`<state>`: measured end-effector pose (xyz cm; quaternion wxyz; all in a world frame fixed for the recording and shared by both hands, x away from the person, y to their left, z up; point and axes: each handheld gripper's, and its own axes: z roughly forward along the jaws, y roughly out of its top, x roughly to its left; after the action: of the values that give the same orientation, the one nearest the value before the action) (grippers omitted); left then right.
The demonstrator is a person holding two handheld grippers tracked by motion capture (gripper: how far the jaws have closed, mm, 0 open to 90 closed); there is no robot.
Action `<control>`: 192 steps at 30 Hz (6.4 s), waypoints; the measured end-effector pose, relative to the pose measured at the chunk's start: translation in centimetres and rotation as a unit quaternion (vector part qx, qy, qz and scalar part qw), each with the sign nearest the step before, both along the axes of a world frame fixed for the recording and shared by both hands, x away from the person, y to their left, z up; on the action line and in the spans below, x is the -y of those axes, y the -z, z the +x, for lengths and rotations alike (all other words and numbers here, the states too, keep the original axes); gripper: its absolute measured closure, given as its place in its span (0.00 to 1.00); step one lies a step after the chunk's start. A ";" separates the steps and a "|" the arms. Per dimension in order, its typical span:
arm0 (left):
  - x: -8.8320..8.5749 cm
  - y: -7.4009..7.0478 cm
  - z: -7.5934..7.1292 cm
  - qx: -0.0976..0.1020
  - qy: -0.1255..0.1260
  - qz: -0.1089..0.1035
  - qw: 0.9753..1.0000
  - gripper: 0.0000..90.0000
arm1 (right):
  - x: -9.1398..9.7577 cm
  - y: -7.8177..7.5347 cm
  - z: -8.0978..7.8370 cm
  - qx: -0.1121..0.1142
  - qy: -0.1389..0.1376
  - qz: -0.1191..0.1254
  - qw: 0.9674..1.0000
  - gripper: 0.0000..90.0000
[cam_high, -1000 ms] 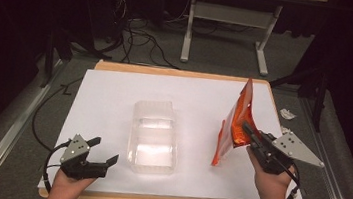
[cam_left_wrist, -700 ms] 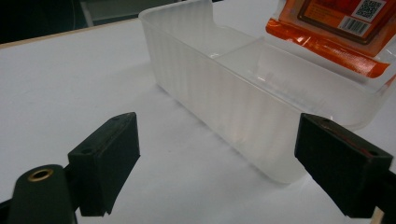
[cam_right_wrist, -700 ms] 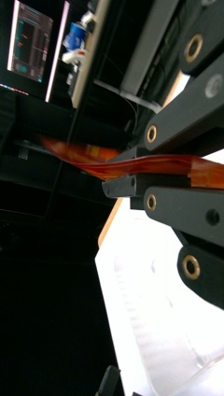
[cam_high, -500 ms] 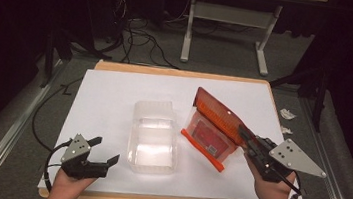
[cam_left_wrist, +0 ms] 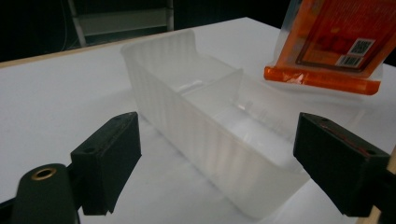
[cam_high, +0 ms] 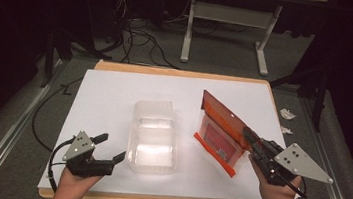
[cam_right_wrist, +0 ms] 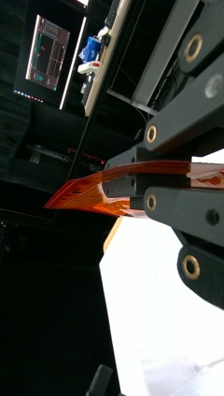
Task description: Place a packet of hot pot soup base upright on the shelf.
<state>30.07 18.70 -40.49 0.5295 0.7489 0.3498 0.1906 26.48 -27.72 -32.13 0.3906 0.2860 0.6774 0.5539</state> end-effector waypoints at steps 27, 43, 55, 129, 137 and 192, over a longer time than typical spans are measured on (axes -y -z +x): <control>14.5 -5.1 6.8 -0.016 0.090 -0.029 0.995 0.19 | -0.7 1.2 0.1 -0.025 -0.056 0.015 0.998 1.00; 17.9 -4.6 8.8 -0.030 0.150 -0.085 0.985 0.51 | -0.4 2.2 0.7 -0.038 -0.064 0.028 0.997 1.00; 18.0 -4.3 7.7 0.000 0.127 -0.065 0.990 0.99 | 0.7 2.8 0.9 -0.058 -0.053 0.047 0.996 1.00; -3.3 3.1 1.6 -0.037 -0.100 0.030 0.994 0.37 | 0.8 8.5 2.4 -0.219 -0.066 0.064 0.971 0.80; -2.8 3.6 1.8 -0.038 -0.086 0.038 0.995 0.37 | 0.4 7.6 1.8 -0.212 -0.057 0.082 0.972 0.81; -3.0 3.2 1.4 -0.008 -0.069 0.032 0.997 0.32 | -10.6 0.7 6.0 -0.141 -0.090 0.148 0.975 0.81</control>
<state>31.44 21.70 -43.67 0.4880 0.7409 0.3989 0.2319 32.50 -17.08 -32.82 0.1932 0.3539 0.6587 0.6352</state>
